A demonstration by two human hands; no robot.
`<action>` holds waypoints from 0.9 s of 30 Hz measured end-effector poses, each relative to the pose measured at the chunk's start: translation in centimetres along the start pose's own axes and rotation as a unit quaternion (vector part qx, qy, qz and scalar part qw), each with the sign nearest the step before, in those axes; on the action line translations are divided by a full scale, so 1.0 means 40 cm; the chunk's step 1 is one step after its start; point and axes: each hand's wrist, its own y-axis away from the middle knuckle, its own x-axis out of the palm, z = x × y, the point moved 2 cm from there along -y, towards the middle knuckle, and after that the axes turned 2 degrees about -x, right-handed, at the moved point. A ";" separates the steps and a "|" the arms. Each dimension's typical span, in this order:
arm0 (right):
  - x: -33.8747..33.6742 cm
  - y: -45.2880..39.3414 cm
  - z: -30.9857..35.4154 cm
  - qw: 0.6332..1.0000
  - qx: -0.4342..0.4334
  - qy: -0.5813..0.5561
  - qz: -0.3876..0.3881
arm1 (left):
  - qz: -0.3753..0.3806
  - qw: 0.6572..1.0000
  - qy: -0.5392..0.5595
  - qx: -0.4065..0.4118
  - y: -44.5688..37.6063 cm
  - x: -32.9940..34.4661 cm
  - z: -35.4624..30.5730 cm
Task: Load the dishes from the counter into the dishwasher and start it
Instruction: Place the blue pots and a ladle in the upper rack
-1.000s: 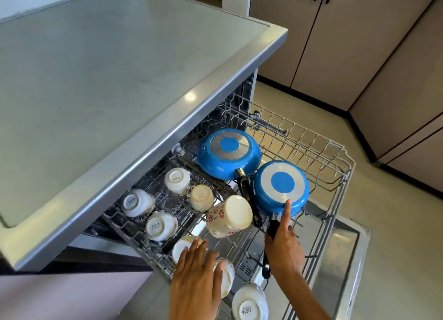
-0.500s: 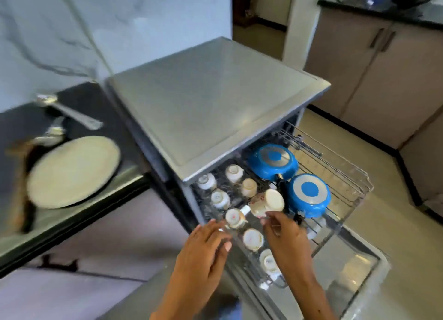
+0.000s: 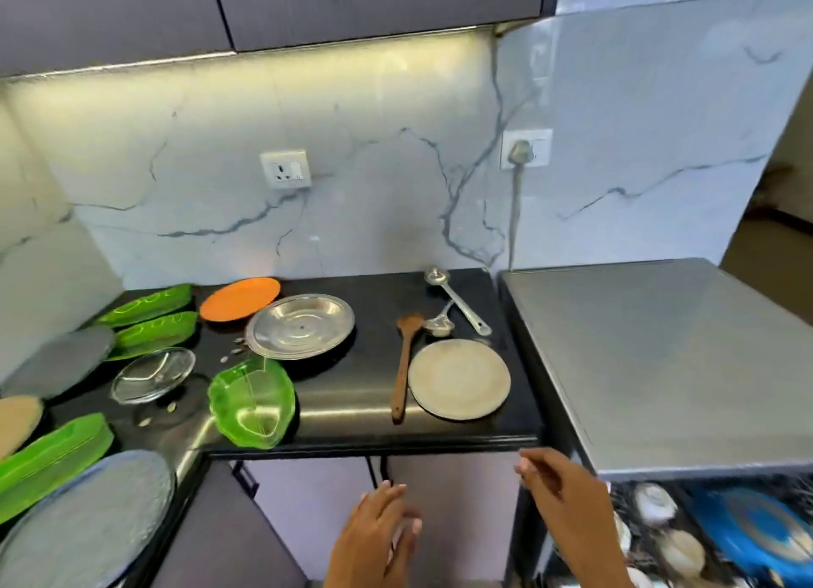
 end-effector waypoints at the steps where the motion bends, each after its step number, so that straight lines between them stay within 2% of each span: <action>1: 0.014 -0.022 0.016 1.000 -0.010 -0.002 0.005 | 0.013 1.000 -0.004 -0.017 -0.019 0.001 0.010; 5: 0.080 -0.129 0.043 0.999 -0.035 0.012 0.009 | 0.035 0.997 0.011 -0.074 -0.155 0.020 0.075; 8: 0.130 -0.211 0.047 0.999 -0.035 0.018 0.012 | 0.007 0.996 0.007 -0.094 -0.309 0.033 0.128; 11: 0.174 -0.300 0.044 1.000 -0.019 0.016 0.003 | 0.010 0.991 -0.002 -0.133 -0.467 0.059 0.181; 15: 0.217 -0.412 0.034 1.000 -0.001 0.016 -0.013 | 0.054 0.981 -0.021 -0.183 -0.634 0.128 0.246; 21: 0.238 -0.493 0.018 0.999 0.034 0.014 -0.035 | 0.145 0.956 -0.027 -0.254 -0.747 0.211 0.323; 27: 0.221 -0.505 -0.030 0.997 0.062 0.012 -0.038 | 0.120 0.954 -0.027 -0.274 -0.778 0.165 0.355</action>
